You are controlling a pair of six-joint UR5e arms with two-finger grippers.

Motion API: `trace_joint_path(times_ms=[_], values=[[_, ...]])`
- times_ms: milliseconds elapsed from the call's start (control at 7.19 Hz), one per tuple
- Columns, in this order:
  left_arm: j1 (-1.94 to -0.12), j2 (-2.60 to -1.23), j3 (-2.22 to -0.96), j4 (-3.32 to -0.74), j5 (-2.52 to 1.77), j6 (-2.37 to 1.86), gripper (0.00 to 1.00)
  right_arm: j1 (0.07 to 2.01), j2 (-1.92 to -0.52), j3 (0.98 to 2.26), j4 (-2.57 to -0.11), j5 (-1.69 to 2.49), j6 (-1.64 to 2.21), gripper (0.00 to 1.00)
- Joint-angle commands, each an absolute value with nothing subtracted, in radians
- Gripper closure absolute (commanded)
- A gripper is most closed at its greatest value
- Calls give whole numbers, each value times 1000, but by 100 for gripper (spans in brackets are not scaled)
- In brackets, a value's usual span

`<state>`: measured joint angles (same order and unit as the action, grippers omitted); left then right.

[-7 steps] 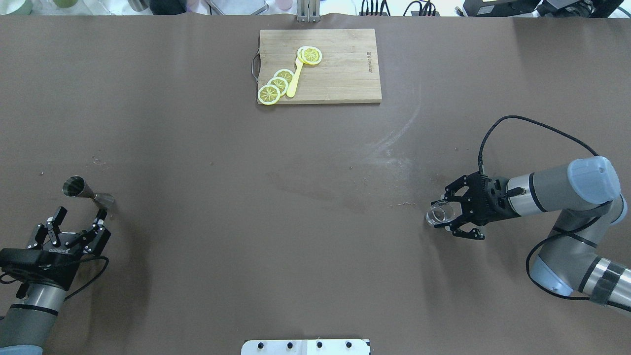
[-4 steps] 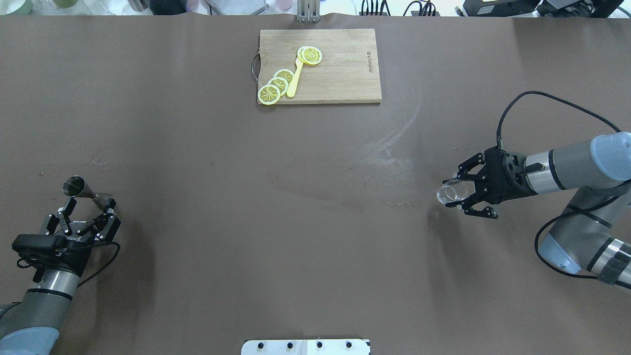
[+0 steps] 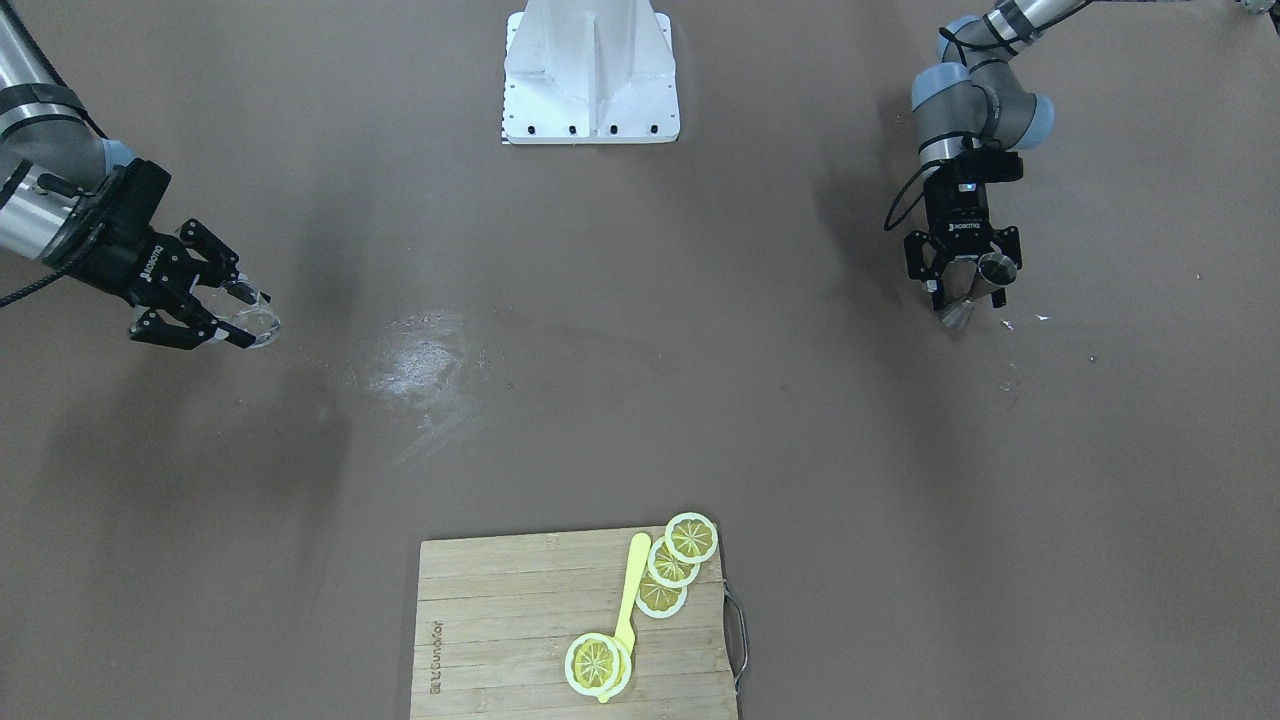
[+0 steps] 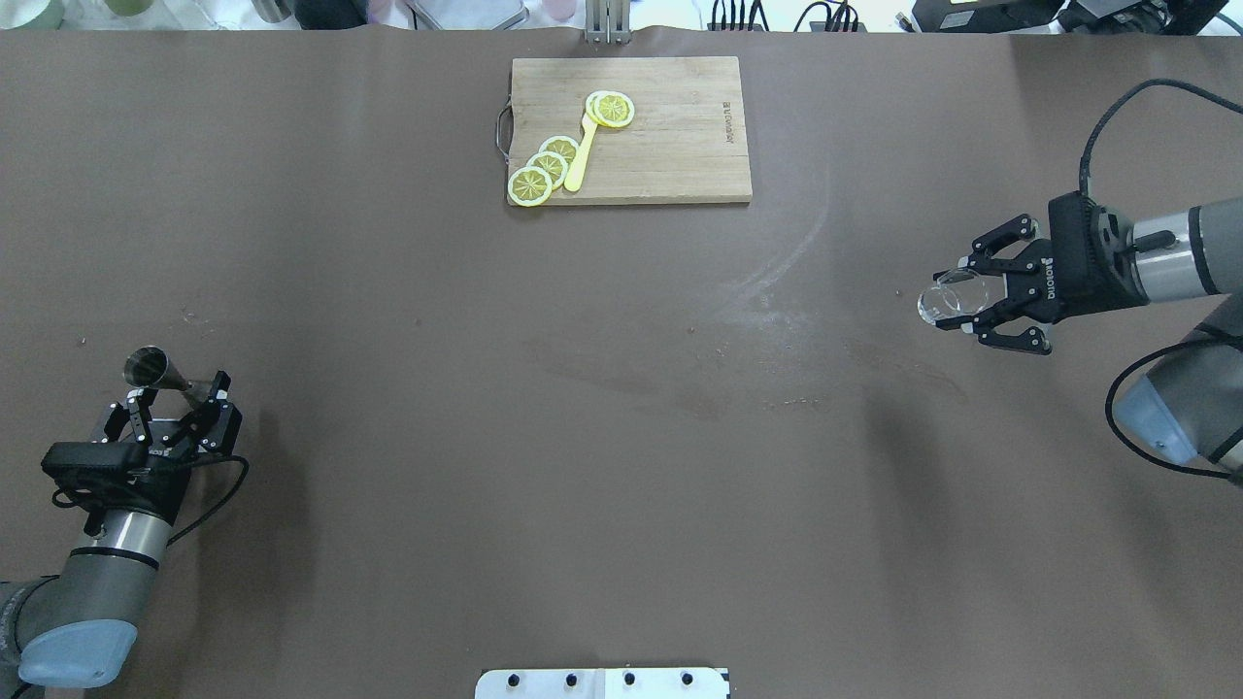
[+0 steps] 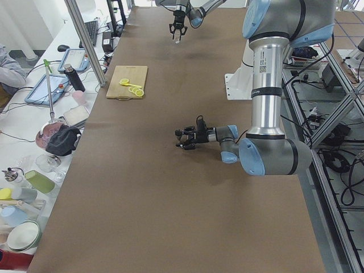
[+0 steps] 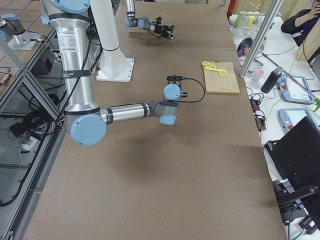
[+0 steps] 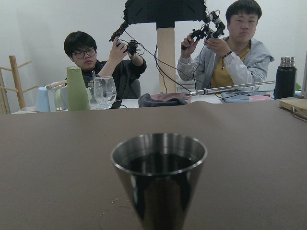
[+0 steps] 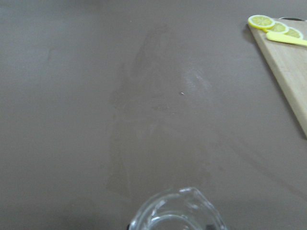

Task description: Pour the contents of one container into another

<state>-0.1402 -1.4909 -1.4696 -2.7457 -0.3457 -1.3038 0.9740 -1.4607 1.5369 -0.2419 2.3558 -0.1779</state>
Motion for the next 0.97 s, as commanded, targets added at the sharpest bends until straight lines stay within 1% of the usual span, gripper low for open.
trace_joint_path(times_ms=[0, 139, 278, 417, 557, 835], values=[[-150, -1494, -1470, -2744, -348, -1304, 50, 1012, -1460, 1532, -239, 2361, -179, 100], [-150, -1494, -1470, -2744, -350, -1307, 66, 1012, -1460, 1532, -239, 2361, -189, 100], [-150, -1494, -1471, -2744, -350, -1307, 77, 1011, -1459, 1534, -241, 2361, -195, 100], [-150, -1496, -1476, -2746, -347, -1308, 90, 1015, -1447, 1539, -241, 2367, -192, 100], [-149, -1496, -1483, -2747, -347, -1307, 100, 1029, -1439, 1537, -244, 2390, -192, 100], [-149, -1503, -1550, -2750, -350, -1248, 100, 1070, -1408, 1540, -256, 2410, -198, 100]])
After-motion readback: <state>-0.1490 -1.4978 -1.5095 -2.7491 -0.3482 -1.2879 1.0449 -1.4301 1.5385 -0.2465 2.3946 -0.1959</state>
